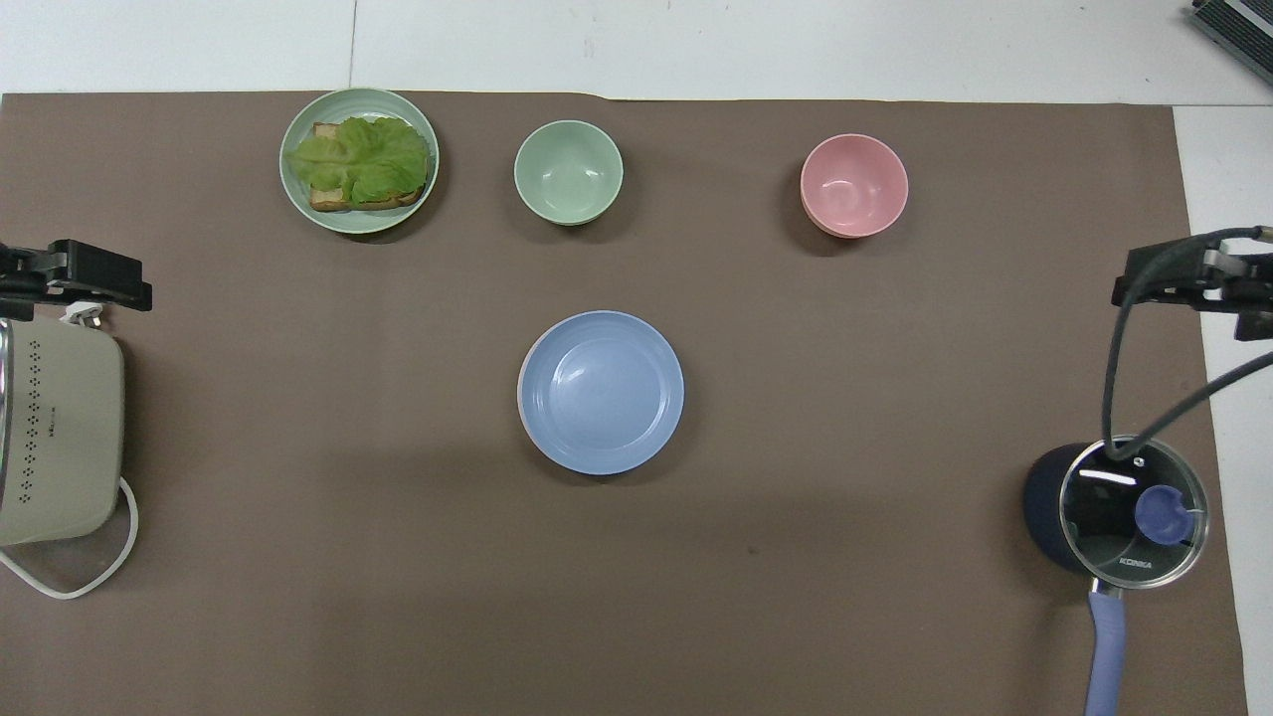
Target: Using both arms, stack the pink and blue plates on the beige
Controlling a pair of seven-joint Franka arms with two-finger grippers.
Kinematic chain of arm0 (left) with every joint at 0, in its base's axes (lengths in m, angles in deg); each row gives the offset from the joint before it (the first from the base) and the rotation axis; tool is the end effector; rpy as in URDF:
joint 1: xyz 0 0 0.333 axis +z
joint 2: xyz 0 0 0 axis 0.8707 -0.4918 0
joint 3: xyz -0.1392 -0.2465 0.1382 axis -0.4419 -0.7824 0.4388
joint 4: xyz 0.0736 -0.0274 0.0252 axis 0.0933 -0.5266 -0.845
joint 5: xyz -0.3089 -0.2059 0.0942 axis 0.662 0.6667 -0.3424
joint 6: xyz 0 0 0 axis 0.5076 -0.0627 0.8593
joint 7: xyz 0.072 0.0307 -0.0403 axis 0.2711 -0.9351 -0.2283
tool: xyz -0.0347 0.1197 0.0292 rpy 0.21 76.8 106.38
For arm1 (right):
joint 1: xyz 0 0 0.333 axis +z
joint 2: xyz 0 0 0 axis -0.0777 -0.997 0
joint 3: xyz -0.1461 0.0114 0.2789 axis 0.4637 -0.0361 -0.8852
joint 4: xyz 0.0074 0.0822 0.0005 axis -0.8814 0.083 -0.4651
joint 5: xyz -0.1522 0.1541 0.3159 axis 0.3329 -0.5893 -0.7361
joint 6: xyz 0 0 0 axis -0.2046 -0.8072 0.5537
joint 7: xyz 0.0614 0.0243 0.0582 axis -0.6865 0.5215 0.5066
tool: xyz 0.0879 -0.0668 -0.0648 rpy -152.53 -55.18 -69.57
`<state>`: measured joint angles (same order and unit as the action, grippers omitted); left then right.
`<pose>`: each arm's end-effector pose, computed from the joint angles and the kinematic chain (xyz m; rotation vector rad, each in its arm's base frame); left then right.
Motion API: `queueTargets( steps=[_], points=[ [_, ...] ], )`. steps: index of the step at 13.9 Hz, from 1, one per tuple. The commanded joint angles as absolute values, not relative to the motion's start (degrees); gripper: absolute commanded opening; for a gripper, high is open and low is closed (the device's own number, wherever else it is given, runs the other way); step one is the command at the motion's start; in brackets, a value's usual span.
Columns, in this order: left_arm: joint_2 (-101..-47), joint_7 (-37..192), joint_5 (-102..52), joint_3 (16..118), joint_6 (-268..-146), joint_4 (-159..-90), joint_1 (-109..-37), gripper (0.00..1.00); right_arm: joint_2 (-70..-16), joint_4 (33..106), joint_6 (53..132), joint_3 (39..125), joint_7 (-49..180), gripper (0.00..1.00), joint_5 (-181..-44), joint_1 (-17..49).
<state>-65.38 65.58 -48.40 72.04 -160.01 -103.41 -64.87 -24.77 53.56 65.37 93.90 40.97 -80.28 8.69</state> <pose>0.5552 -0.0266 0.6068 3.1160 0.0321 0.0517 0.5306 -0.0089 0.6485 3.0949 -0.4717 0.1460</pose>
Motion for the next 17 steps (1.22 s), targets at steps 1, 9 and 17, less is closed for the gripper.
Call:
queueTargets(
  steps=[1, 9, 17],
  points=[
    [-64.85, 65.26, -49.07, 72.04, -159.42, -103.65, -64.85, 1.00, -22.37, 56.77, 64.65, 94.54, 46.21, 1.00, -80.30, 8.32],
    [-64.85, 65.26, -49.08, 72.04, -159.42, -103.65, -64.85, 1.00, -22.18, 59.51, 65.26, 94.45, 50.45, 1.00, -80.13, 8.67],
    [-64.85, 65.26, -49.07, 72.04, -159.42, -103.65, -64.85, 1.00, -22.80, 54.50, 57.52, 94.54, 53.97, 1.00, -79.96, 8.32]
  ],
)
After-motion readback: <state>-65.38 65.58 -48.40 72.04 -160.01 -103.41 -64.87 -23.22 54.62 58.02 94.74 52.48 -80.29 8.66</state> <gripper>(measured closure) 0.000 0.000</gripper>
